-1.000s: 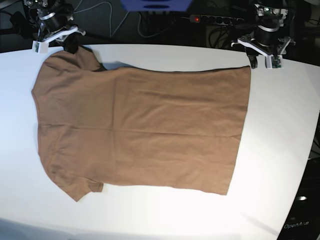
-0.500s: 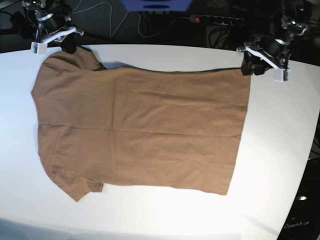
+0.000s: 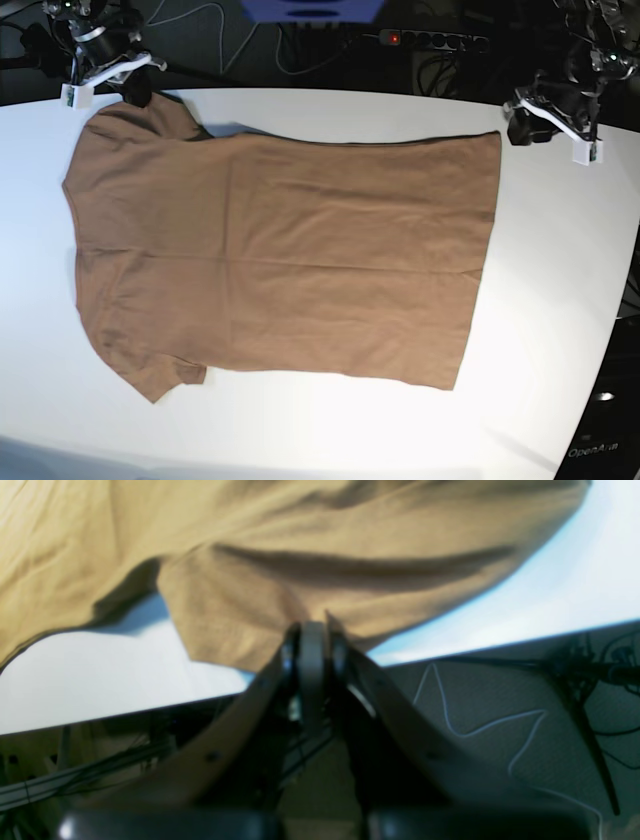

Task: Fold the T-shirt properly
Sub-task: 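Lower the left gripper onto the other shoulder corner and grasp, then lift the collar edge with both grippers and pull it toward the hem, then lay the collar edge down over the shirt body and release, then move the right gripper to the folded edge near the sleeve and grasp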

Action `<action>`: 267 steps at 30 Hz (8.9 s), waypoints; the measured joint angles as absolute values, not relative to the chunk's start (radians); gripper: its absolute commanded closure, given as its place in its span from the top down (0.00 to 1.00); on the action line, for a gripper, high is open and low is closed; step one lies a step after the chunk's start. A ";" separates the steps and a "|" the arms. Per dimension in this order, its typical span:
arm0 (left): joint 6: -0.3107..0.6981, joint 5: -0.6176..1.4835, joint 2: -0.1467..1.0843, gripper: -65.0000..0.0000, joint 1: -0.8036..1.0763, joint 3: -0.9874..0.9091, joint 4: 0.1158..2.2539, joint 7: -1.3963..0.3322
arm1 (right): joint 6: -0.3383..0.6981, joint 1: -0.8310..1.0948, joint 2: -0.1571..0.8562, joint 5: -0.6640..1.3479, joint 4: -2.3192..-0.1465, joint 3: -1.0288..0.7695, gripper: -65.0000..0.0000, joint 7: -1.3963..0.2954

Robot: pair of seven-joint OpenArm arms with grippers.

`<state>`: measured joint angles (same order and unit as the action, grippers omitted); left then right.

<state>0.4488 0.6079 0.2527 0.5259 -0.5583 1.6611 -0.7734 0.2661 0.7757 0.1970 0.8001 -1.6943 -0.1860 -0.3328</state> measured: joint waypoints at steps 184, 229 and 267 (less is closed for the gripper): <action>0.513 0.307 0.230 0.03 -0.042 -0.488 1.514 -0.850 | 0.266 0.147 0.246 0.506 -1.653 -0.219 0.00 -0.568; 0.524 0.306 0.255 0.03 -0.012 -0.539 1.516 -0.849 | 0.270 -0.001 0.187 0.207 -1.491 -0.135 0.16 -0.570; 0.524 0.306 0.255 0.03 -0.012 -0.539 1.517 -0.849 | 0.267 0.212 0.160 0.206 -1.596 -0.197 0.15 -0.566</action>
